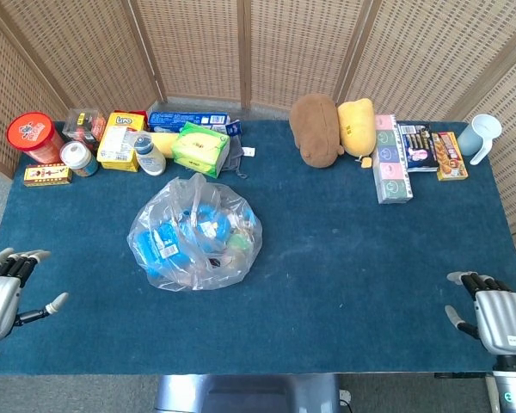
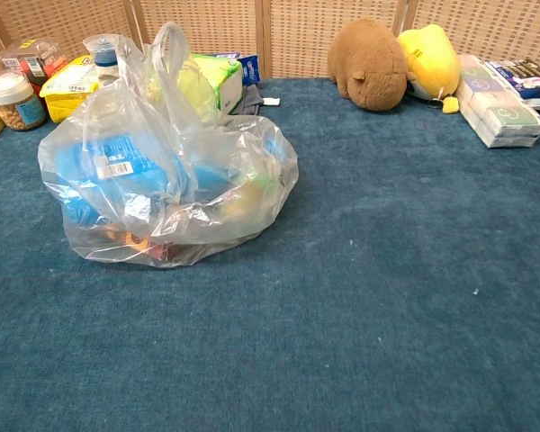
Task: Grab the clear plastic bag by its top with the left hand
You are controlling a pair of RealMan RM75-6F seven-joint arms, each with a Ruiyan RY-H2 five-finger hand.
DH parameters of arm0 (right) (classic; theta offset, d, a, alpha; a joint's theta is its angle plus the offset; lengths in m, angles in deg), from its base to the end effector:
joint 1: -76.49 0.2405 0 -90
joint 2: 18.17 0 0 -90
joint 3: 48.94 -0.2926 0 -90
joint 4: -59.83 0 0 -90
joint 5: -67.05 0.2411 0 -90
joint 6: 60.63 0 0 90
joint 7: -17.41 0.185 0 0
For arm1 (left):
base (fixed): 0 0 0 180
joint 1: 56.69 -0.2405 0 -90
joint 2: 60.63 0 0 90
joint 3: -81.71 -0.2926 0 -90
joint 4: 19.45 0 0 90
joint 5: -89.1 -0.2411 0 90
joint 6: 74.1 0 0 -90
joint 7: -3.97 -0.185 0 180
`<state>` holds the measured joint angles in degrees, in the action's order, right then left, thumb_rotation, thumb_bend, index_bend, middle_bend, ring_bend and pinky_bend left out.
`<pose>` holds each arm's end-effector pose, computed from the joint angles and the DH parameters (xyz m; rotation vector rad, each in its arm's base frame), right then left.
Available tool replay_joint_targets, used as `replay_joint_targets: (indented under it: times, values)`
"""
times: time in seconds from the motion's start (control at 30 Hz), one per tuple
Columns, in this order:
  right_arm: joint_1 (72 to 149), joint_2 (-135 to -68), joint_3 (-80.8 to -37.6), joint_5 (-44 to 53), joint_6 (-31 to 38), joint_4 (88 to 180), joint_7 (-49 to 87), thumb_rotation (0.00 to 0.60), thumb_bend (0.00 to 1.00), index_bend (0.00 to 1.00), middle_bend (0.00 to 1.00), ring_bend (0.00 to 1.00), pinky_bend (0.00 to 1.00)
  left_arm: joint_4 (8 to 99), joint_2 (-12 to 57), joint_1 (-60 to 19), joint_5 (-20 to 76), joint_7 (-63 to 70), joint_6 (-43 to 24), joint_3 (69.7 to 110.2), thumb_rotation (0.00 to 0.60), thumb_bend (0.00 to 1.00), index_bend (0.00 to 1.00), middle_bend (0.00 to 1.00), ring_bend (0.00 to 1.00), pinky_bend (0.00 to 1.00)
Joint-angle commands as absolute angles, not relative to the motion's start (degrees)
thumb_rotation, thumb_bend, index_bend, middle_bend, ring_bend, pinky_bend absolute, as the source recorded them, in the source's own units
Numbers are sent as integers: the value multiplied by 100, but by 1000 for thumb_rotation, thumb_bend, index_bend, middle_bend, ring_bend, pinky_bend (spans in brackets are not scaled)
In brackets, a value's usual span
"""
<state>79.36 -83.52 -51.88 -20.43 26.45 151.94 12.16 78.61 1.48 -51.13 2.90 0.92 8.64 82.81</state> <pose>-0.3551 -0.2152 0.1432 1.3913 -0.8311 0.8608 -0.3382 0.2220 0.1359 -1.4402 -0.9555 -0.8831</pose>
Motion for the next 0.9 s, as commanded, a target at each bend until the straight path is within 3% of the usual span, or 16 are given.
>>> replay_joint_targets:
  times: [0.03, 0.47, 0.9]
  values:
    - [7944, -8357, -5189, -2060, 2643, 15205, 1204, 591, 284, 339, 403, 403, 423, 8064, -98, -4956, 252, 946, 531, 8260, 0, 154, 199, 238, 203, 107]
    - [7868, -8296, -5171, -2047, 2718, 15235, 1219, 592, 284, 338, 403, 403, 424, 8435, -620, -4210, 80, 3423, -589, 8312, 0, 153, 199, 238, 202, 122]
    - [7822, -8341, -5184, -1936, 2699, 15147, 1257, 590, 284, 338, 403, 403, 424, 8455, -463, -3383, 468, 3671, -1577, 8629, 0, 153, 199, 237, 203, 128]
